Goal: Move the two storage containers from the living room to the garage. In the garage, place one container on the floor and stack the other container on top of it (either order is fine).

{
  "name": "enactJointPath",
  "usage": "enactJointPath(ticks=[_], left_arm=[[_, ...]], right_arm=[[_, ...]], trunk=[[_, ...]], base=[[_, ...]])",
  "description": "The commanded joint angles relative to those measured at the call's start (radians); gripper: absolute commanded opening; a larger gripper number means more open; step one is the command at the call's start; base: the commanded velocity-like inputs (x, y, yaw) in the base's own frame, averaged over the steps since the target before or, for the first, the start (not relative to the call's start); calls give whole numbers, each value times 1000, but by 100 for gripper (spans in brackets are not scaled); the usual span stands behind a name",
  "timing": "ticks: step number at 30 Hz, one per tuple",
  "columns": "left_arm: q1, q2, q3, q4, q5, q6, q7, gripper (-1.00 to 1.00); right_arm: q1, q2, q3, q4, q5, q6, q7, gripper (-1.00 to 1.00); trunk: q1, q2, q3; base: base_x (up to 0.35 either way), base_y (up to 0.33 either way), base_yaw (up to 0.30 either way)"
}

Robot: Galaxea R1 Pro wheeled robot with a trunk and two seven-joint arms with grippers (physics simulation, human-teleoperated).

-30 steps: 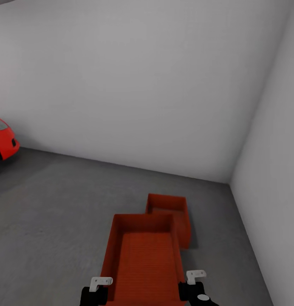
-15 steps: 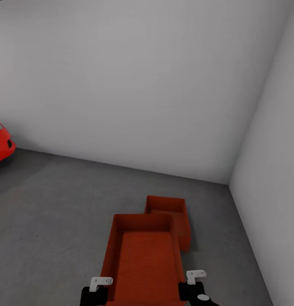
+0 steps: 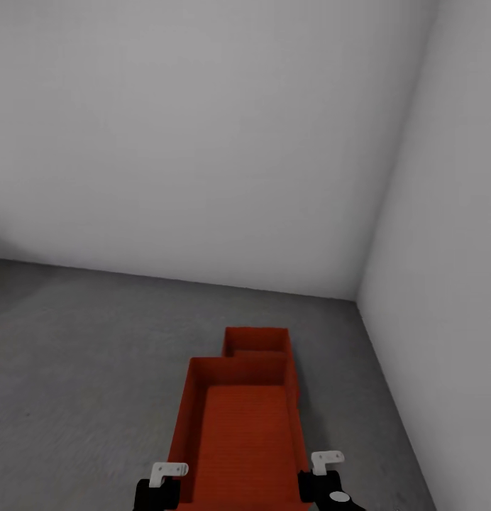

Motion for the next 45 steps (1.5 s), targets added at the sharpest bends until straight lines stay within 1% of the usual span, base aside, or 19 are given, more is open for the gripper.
enactJointPath(ticks=[1,6,14,24,45], left_arm=[[-1,0,26,0,-11,-4,14,-100],[-1,0,26,1,-11,-4,13,-100],[-1,0,26,1,-11,-4,12,-100],[-1,0,26,1,-11,-4,12,-100],[-1,0,26,1,-11,-4,12,-100]], right_arm=[[-1,0,-1,1,-3,-3,-9,-100],[-1,0,-1,1,-3,-3,-9,-100],[-1,0,-1,1,-3,-3,-9,-100],[-1,0,-1,1,-3,-3,-9,-100],[-1,0,-1,1,-3,-3,-9,-100]], trunk=[[0,0,-1],[0,0,-1],[0,0,-1],[0,0,-1],[0,0,-1]], base=[[0,5,-69],[0,80,-31],[14,240,-2],[162,210,-20],[11,9,-244]])
